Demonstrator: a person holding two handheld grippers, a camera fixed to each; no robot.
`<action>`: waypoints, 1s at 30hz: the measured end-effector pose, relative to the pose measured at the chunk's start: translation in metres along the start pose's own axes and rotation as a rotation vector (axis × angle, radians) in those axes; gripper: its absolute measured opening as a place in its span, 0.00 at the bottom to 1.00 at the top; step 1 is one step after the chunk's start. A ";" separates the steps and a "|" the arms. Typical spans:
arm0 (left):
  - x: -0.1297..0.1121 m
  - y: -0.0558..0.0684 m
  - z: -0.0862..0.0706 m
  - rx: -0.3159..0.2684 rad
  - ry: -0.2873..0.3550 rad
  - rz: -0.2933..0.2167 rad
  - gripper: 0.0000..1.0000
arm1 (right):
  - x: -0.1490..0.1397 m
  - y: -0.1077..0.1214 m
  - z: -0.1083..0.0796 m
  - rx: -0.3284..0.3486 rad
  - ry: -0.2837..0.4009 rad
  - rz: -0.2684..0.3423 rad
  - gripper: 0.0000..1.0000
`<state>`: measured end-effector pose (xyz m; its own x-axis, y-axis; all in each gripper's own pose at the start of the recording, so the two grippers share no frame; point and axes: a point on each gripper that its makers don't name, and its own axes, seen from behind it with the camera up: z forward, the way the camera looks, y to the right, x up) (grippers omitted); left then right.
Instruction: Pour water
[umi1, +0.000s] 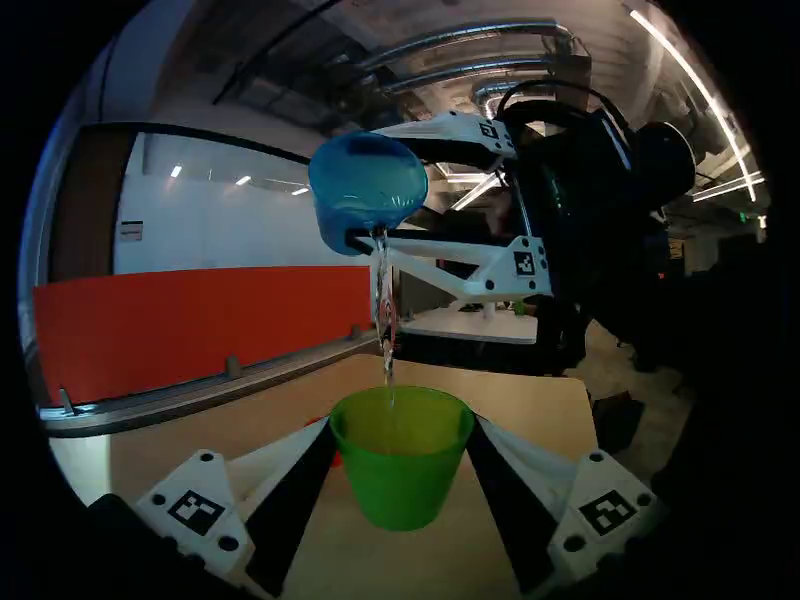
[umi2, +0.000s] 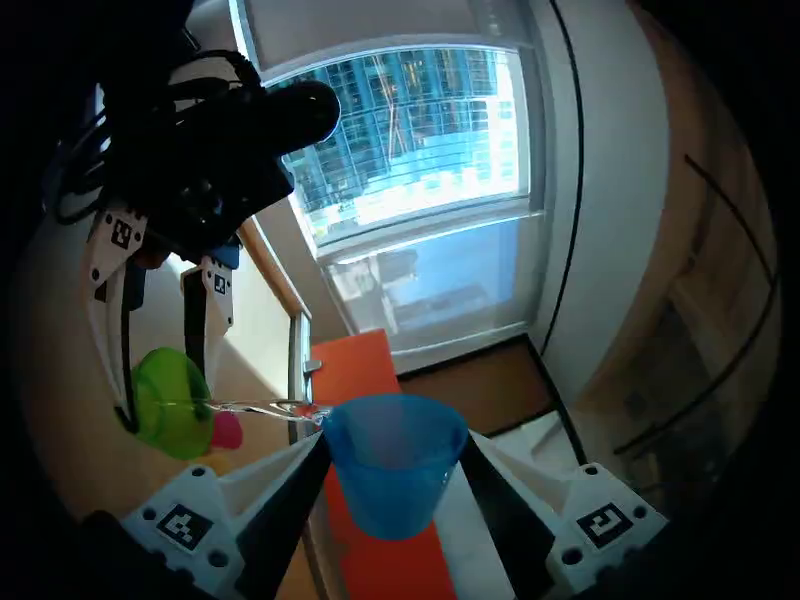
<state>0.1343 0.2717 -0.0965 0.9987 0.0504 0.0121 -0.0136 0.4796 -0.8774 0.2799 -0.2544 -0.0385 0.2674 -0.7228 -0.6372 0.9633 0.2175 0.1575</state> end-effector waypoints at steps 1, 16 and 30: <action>0.000 0.000 0.000 -0.001 0.000 0.000 0.87 | 0.000 0.001 0.000 -0.001 0.000 -0.006 0.90; 0.000 0.005 -0.001 -0.012 -0.002 0.005 0.87 | 0.003 0.004 -0.003 -0.004 0.019 -0.048 0.90; -0.001 0.006 0.001 -0.023 -0.002 0.000 0.87 | 0.002 0.003 -0.003 0.001 0.030 -0.097 0.90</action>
<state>0.1337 0.2750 -0.1014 0.9986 0.0523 0.0126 -0.0129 0.4597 -0.8880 0.2830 -0.2529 -0.0414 0.1721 -0.7206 -0.6716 0.9846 0.1471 0.0944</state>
